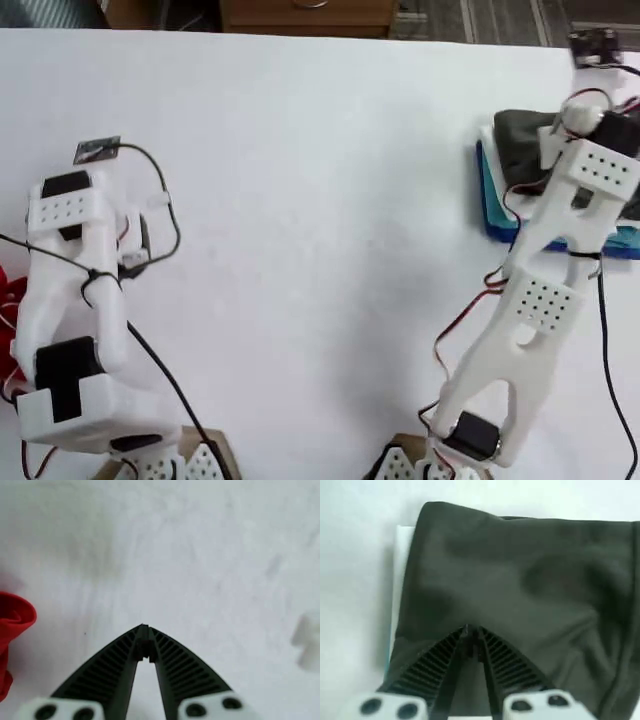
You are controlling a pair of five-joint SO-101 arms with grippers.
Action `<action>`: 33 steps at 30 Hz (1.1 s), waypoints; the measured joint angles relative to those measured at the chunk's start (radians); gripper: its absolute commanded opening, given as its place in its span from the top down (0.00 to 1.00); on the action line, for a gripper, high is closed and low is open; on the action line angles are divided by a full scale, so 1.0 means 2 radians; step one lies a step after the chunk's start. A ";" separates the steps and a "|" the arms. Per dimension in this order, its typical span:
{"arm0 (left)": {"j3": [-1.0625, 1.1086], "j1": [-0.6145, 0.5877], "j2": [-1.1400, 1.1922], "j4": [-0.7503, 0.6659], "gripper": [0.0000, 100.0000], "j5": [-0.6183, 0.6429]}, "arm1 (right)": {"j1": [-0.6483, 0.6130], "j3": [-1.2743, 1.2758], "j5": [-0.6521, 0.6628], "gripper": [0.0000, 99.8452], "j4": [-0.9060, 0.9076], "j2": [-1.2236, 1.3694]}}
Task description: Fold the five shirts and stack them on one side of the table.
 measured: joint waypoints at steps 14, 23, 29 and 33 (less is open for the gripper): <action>0.000 0.000 0.000 0.000 0.97 0.000 | 0.052 -0.005 0.079 0.98 0.014 0.071; 0.001 0.000 0.000 -0.010 0.97 0.000 | 0.062 -0.056 0.122 0.98 0.031 0.063; 0.001 0.000 0.000 -0.010 0.97 0.000 | 0.062 -0.057 0.008 0.98 0.002 -0.020; 0.001 -0.018 0.000 -0.010 0.97 0.000 | 0.069 -0.057 -0.071 0.98 -0.094 -0.025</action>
